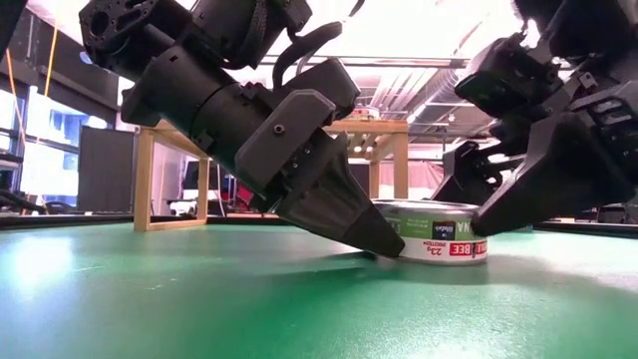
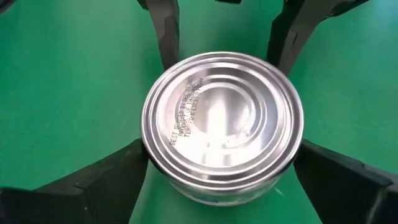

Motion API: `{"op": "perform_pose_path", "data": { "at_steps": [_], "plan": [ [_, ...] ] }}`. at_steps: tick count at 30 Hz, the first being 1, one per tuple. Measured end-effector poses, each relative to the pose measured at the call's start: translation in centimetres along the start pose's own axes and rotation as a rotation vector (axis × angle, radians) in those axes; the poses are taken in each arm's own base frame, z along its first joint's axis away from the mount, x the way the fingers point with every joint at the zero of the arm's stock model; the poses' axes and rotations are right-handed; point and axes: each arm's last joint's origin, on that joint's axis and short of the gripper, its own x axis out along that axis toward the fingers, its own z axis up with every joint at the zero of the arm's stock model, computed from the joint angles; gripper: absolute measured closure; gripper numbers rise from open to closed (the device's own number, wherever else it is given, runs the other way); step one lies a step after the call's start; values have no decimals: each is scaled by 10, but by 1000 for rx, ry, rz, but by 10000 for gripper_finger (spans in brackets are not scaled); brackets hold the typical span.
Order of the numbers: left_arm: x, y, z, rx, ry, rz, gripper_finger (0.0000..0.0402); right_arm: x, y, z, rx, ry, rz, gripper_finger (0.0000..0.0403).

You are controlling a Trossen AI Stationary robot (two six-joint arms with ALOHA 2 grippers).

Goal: Stack canned seafood by type on shelf
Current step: Put the green white tuna can on the shelf

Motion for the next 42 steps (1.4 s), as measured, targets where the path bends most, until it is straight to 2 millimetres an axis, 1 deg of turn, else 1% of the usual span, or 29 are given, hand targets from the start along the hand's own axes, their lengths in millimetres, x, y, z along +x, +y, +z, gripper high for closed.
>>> {"op": "perform_pose_path", "data": {
  "at_steps": [3, 9, 16, 20, 26, 32, 42],
  "plan": [
    [0, 0, 0, 0, -1, -2, 88, 2, 0, 3, -24, 12, 14, 13],
    [0, 0, 0, 6, 2, -3, 88, 3, 2, 11, -109, -10, 6, 9],
    [0, 0, 0, 5, 1, -3, 88, 4, 0, 12, -162, -21, -3, 9],
    [0, 0, 0, 3, 0, -1, 88, 11, 0, 7, -186, -25, -10, 9],
    [0, 0, 0, -10, -3, -3, 87, 18, 1, 3, -171, -39, -13, 14],
    [-1, 0, 1, -20, -5, -3, 87, 18, 1, 3, -151, -42, -11, 44],
    [-13, -3, 4, -42, 63, 23, 89, 13, 11, 2, -105, -43, -56, 45]
  ]
}}
